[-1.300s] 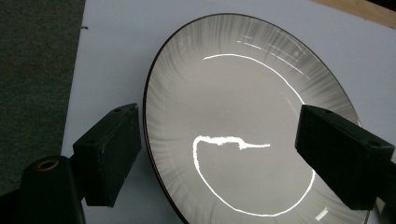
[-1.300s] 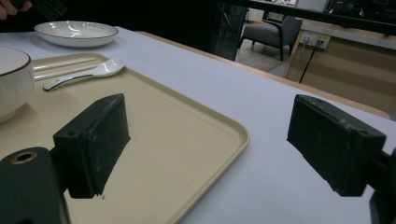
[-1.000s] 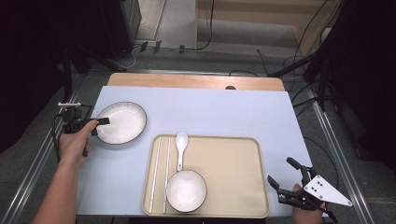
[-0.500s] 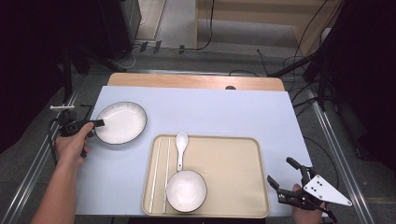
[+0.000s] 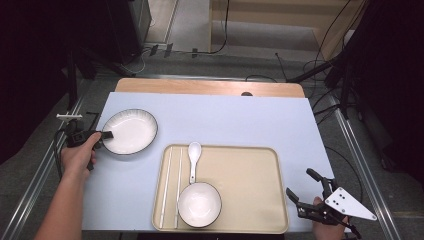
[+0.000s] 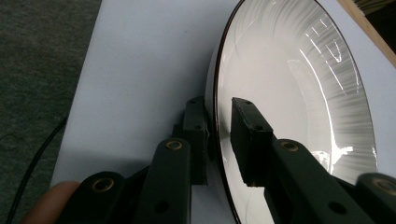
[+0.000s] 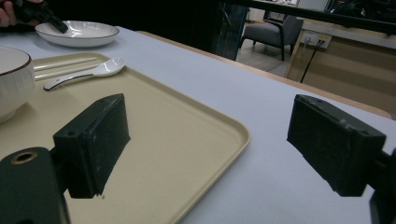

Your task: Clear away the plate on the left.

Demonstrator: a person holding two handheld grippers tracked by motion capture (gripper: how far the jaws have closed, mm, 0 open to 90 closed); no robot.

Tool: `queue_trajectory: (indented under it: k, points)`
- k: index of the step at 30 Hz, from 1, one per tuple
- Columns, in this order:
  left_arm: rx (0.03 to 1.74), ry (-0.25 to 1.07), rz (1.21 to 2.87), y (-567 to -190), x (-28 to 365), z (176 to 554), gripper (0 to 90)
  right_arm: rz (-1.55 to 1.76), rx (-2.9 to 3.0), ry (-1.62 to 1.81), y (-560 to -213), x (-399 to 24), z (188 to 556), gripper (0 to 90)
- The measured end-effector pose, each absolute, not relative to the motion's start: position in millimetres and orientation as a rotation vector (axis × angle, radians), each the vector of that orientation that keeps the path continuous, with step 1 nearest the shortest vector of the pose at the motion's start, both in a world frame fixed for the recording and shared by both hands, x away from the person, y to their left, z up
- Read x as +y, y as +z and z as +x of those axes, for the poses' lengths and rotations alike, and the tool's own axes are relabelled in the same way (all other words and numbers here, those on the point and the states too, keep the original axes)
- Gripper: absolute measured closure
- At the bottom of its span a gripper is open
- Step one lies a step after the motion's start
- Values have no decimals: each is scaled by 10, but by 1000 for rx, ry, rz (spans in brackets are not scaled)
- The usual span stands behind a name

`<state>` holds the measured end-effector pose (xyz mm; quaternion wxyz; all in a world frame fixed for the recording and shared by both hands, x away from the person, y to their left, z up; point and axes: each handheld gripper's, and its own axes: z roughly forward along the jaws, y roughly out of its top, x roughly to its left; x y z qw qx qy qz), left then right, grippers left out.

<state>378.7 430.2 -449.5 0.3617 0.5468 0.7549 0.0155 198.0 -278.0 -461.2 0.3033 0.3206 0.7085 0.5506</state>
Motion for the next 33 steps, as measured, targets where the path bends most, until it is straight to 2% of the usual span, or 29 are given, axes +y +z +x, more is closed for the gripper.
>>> queue_trajectory:
  k: [4, 9, 15, 33]
  points:
    - [1949, 39, 1406, -4488, 4300, 3787, 773, 847, 1878, 1460, -4609, -2778, 1979, 132]
    - [1923, -44, 1328, -4487, 4381, 3751, 839, 850, 1873, 1460, -4613, -2789, 1982, 132]
    - [1897, 21, 1347, -4383, 4307, 3738, 854, 848, 1877, 1461, -4612, -2782, 1979, 132]
    - [1806, 24, 1369, -4197, 4229, 3670, 856, 854, 1864, 1458, -4610, -2799, 1972, 132]
